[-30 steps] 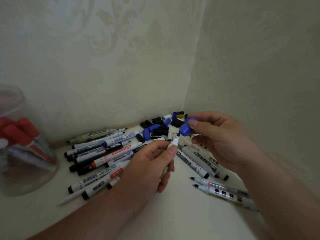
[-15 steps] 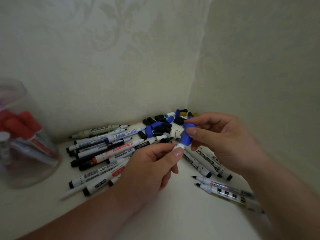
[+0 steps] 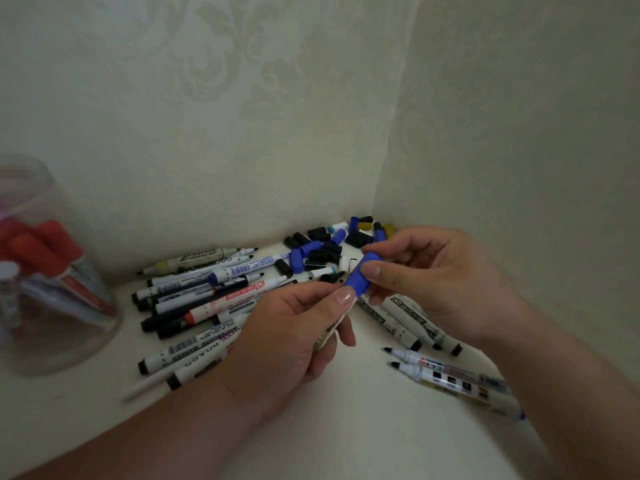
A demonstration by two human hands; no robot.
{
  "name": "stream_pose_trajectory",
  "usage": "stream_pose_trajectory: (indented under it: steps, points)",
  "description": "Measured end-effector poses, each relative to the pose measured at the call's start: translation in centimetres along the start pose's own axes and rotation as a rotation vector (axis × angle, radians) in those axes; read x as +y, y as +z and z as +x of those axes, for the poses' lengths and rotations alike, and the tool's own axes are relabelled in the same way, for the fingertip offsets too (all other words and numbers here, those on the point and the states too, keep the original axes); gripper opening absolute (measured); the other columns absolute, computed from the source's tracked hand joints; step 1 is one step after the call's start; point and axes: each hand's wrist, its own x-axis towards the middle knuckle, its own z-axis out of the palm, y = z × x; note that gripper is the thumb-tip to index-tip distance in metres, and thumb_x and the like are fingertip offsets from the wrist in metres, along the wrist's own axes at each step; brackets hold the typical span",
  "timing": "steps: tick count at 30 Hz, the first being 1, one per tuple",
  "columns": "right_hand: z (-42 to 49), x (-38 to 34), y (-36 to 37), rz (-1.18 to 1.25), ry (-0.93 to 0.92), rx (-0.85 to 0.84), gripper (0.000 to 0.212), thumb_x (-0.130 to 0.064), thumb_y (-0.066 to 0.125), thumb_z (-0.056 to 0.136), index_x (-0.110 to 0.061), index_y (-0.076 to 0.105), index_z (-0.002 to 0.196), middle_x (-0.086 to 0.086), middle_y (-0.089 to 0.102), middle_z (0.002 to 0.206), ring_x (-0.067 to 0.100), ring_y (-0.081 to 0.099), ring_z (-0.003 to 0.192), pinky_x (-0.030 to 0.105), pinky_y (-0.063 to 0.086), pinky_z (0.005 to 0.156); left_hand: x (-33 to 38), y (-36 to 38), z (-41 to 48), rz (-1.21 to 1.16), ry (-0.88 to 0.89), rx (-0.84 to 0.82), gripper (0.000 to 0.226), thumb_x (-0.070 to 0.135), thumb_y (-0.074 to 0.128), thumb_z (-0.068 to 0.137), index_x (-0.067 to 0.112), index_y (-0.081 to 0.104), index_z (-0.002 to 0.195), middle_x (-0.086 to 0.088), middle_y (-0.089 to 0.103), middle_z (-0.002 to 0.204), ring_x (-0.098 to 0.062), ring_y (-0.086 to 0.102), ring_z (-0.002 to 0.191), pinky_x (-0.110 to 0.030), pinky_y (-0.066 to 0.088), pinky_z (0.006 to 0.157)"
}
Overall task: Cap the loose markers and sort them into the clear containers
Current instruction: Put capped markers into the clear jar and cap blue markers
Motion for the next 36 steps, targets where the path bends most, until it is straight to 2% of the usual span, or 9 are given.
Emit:
stream_pose_trajectory:
  steps: [8, 16, 20, 24, 26, 28, 30, 33, 36]
  points:
    - [0.2, 0.1, 1.2, -0.119, 0.085, 0.116, 0.008, -0.003, 0.076, 0.082, -0.006, 0.072, 0.076, 0.017, 0.074, 0.072, 0.026, 0.069, 0.059, 0.037, 0.058, 0.063, -0.1, -0.2, -0.1, 0.002, -0.03, 0.037, 0.033, 0.035, 0.064, 0.083, 0.003, 0.071, 0.081, -0.038, 0.053, 0.073, -0.017, 0.029, 0.04, -0.019, 0.024, 0.042]
    - [0.1, -0.1, 1.9, -0.199, 0.128, 0.202, 0.012, -0.012, 0.079, 0.082, -0.005, 0.071, 0.078, 0.011, 0.073, 0.066, 0.021, 0.065, 0.053, 0.034, 0.056, 0.058, -0.1, 0.2, 0.0, 0.027, -0.03, 0.058, 0.023, 0.032, 0.061, 0.089, 0.013, 0.073, 0.084, -0.018, 0.063, 0.071, -0.017, 0.032, 0.04, -0.021, 0.025, 0.04]
    - [0.3, 0.2, 1.8, -0.235, 0.17, 0.212, 0.017, -0.017, 0.08, 0.082, -0.004, 0.07, 0.08, 0.01, 0.073, 0.066, 0.021, 0.065, 0.054, 0.036, 0.058, 0.058, -0.5, 0.5, 0.1, 0.154, -0.002, 0.134, 0.022, 0.027, 0.06, 0.096, 0.019, 0.074, 0.082, -0.022, 0.066, 0.073, -0.019, 0.034, 0.04, -0.023, 0.027, 0.041]
    - [0.0, -0.8, 0.9, -0.283, 0.168, 0.151, 0.02, -0.027, 0.076, 0.085, -0.008, 0.073, 0.082, 0.007, 0.073, 0.066, 0.019, 0.065, 0.053, 0.032, 0.058, 0.057, 0.1, 0.8, 0.1, 0.084, -0.052, 0.08, 0.028, 0.038, 0.062, 0.089, 0.014, 0.071, 0.076, -0.033, 0.056, 0.075, -0.02, 0.033, 0.042, -0.022, 0.026, 0.042]
    - [-0.2, -1.5, -0.1, -0.365, 0.152, 0.116, 0.026, -0.039, 0.07, 0.087, -0.014, 0.075, 0.083, 0.007, 0.074, 0.069, 0.018, 0.064, 0.054, 0.03, 0.057, 0.055, 0.1, 0.9, 0.3, 0.018, -0.089, 0.061, 0.028, 0.04, 0.063, 0.084, 0.013, 0.071, 0.081, -0.022, 0.053, 0.069, -0.018, 0.034, 0.043, -0.023, 0.024, 0.043]
    - [-0.3, -1.9, -1.6, -0.609, 0.157, 0.058, 0.032, -0.051, 0.068, 0.084, -0.02, 0.074, 0.08, 0.001, 0.073, 0.068, 0.016, 0.063, 0.054, 0.031, 0.055, 0.056, 0.0, 1.0, 0.4, 0.015, -0.115, 0.07, 0.033, 0.039, 0.062, 0.085, 0.009, 0.07, 0.096, -0.007, 0.052, 0.067, -0.016, 0.036, 0.047, -0.025, 0.026, 0.043]
    - [-0.5, -2.2, -3.0, -0.952, 0.205, -0.073, 0.029, -0.055, 0.071, 0.081, -0.027, 0.071, 0.077, -0.015, 0.067, 0.063, 0.002, 0.058, 0.053, 0.026, 0.05, 0.054, -0.2, 1.2, 0.5, 0.092, -0.111, 0.088, 0.034, 0.036, 0.06, 0.09, 0.005, 0.066, 0.104, -0.004, 0.054, 0.068, -0.016, 0.042, 0.05, -0.028, 0.035, 0.044]
    - [-1.1, -2.5, -3.6, -1.131, 0.314, -0.268, 0.02, -0.05, 0.075, 0.081, -0.031, 0.07, 0.076, -0.025, 0.062, 0.061, -0.006, 0.057, 0.055, 0.019, 0.042, 0.055, -0.2, 1.1, 0.5, 0.166, -0.098, 0.101, 0.026, 0.029, 0.056, 0.096, 0.007, 0.07, 0.1, -0.005, 0.065, 0.075, -0.02, 0.061, 0.065, -0.037, 0.056, 0.064]
    - [-1.4, -2.4, -3.6, -1.176, 0.344, -0.358, 0.021, -0.051, 0.075, 0.078, -0.03, 0.071, 0.076, -0.02, 0.067, 0.067, -0.002, 0.061, 0.059, 0.019, 0.047, 0.056, 0.3, 1.0, 0.2, 0.209, -0.098, 0.114, 0.027, 0.041, 0.063, 0.086, 0.018, 0.076, 0.089, -0.005, 0.069, 0.078, -0.017, 0.065, 0.069, -0.035, 0.057, 0.072]
